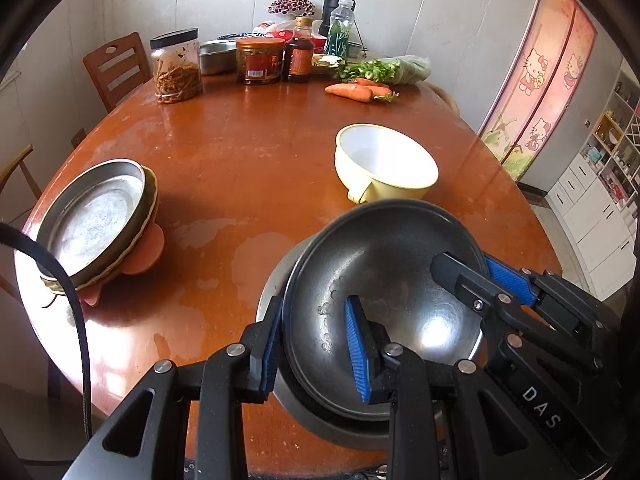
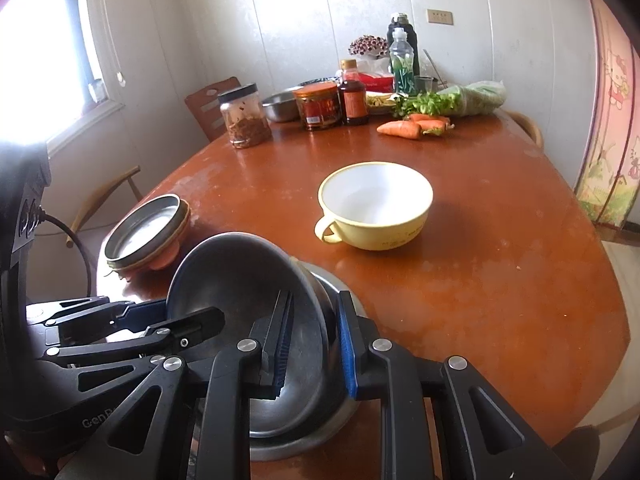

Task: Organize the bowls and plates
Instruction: 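Lower the steel mixing bowl into the steel basin with the right tool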

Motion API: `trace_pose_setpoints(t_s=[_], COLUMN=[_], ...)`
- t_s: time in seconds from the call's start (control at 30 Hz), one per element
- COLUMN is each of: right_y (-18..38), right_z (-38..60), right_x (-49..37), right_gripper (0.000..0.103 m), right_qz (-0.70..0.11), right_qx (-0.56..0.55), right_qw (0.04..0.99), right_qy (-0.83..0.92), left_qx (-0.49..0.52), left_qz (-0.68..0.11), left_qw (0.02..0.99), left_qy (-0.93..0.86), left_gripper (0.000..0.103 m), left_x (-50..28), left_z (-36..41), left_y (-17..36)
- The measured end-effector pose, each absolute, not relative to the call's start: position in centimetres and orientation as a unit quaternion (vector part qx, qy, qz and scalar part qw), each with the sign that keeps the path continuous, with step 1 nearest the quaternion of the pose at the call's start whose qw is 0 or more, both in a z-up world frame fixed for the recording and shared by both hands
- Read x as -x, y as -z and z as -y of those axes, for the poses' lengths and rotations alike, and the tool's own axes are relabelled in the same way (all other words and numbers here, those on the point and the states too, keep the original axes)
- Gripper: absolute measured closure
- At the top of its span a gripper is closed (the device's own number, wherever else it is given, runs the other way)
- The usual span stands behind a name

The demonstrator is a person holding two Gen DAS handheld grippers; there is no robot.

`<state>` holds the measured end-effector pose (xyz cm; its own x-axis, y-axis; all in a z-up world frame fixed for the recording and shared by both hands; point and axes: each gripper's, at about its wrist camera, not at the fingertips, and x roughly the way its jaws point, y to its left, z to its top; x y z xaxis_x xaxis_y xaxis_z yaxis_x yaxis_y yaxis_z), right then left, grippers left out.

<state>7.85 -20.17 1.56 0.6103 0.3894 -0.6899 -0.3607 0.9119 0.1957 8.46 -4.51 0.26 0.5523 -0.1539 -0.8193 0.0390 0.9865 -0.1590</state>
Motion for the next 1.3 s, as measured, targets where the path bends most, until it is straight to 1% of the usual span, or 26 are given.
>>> trace_pose_setpoints(t_s=[0.37,0.77,0.97,1.07,1.13,1.3], right_y=[-0.1,-0.6,-0.8,-0.8,-0.9,-0.8], right_z=[20.1,20.0,20.1,20.2,20.3,20.4], right_x=[-8.6,-9.2,-9.7,-10.0,-10.1,-9.9], right_gripper=[0.080,0.079,0.076,0.074,0.069,0.067], right_qz=[-0.404,-0.398,-0.393,-0.395,-0.395,-0.398], right_qx=[-0.013,-0.014,-0.014,-0.015,-0.018,-0.024], right_qw=[0.892,0.896,0.899,0.899,0.899,0.896], right_qy=[-0.201,-0.196,-0.192,-0.188,-0.190,-0.197], left_qx=[0.055,0.040,0.039,0.035,0.036,0.044], left_qz=[-0.479,-0.492,-0.497,-0.499,-0.500,-0.502], left_qw=[0.874,0.866,0.862,0.861,0.861,0.858], left_qy=[0.059,0.077,0.089,0.091,0.092,0.095], left_gripper=[0.073,0.072,0.070,0.070,0.070,0.069], left_x=[-8.9,-7.4,-6.6,-6.4,-6.3,-6.3], left_z=[5.0,5.4,5.5,5.7,5.7,5.4], left_y=[0.7,0.3,0.2,0.1,0.1,-0.3])
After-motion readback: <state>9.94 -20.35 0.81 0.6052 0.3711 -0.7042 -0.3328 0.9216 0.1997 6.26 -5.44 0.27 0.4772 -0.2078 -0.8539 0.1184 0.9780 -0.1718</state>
